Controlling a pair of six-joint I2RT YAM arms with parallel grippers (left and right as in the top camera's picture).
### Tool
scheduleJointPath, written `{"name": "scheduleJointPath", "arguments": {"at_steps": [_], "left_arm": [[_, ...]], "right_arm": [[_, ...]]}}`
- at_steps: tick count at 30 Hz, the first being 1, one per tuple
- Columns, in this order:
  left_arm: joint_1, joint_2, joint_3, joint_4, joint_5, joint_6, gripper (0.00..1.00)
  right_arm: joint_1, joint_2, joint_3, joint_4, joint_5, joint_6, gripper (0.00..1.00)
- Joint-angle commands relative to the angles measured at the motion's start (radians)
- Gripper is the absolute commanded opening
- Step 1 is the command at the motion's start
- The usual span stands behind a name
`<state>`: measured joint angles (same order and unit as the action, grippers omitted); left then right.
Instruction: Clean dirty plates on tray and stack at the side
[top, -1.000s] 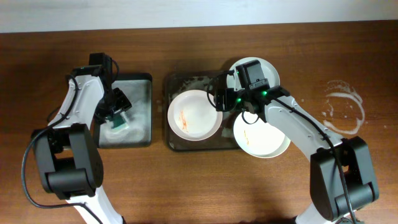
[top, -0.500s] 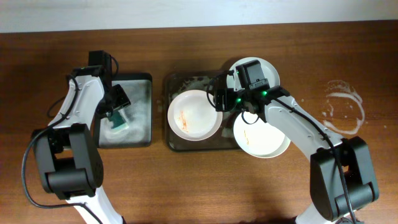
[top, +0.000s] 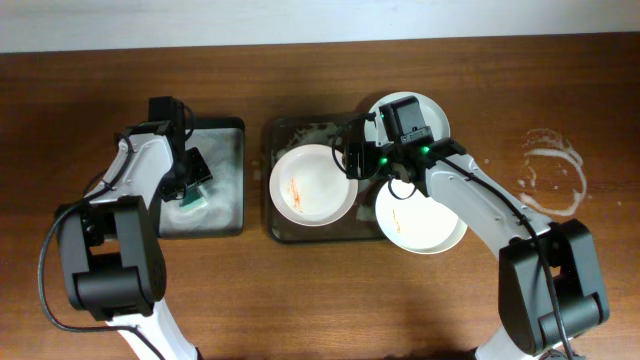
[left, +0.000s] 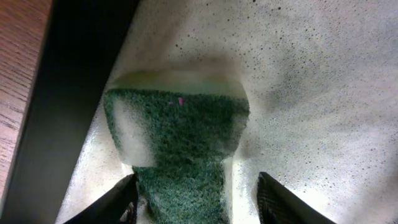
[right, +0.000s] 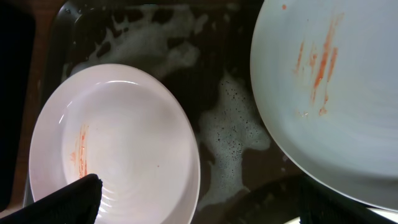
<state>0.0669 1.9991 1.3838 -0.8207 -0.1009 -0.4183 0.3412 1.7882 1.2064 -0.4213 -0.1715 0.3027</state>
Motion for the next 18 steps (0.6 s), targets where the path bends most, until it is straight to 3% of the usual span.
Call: {"name": "scheduleJointPath", "arguments": {"at_steps": [1,5,12,15,18], "left_arm": [[0.003,-0.014,-0.016,0.010,-0.004,0.008,0.55],[0.003,-0.014,-0.041,0.043,-0.004,0.008,0.51],[0.003,-0.014,-0.054,0.054,-0.002,0.008,0.25],[0.003,-0.018,-0.042,0.040,0.001,0.008,0.04],[0.003,-0.033,0.020,-0.024,0.000,0.009,0.01]], "right_arm": [[0.006,0.005,0.016,0.003,-0.009,-0.005,0.99],[0.006,0.005,0.016,0.003,-0.009,-0.005,0.99],[0.006,0.005,0.016,0.004,-0.009,-0.005,0.99],[0.006,0.005,0.016,0.003,-0.010,-0.005,0.99],[0.006,0.005,0.016,-0.002,-0.016,0.022,0.97]]}}
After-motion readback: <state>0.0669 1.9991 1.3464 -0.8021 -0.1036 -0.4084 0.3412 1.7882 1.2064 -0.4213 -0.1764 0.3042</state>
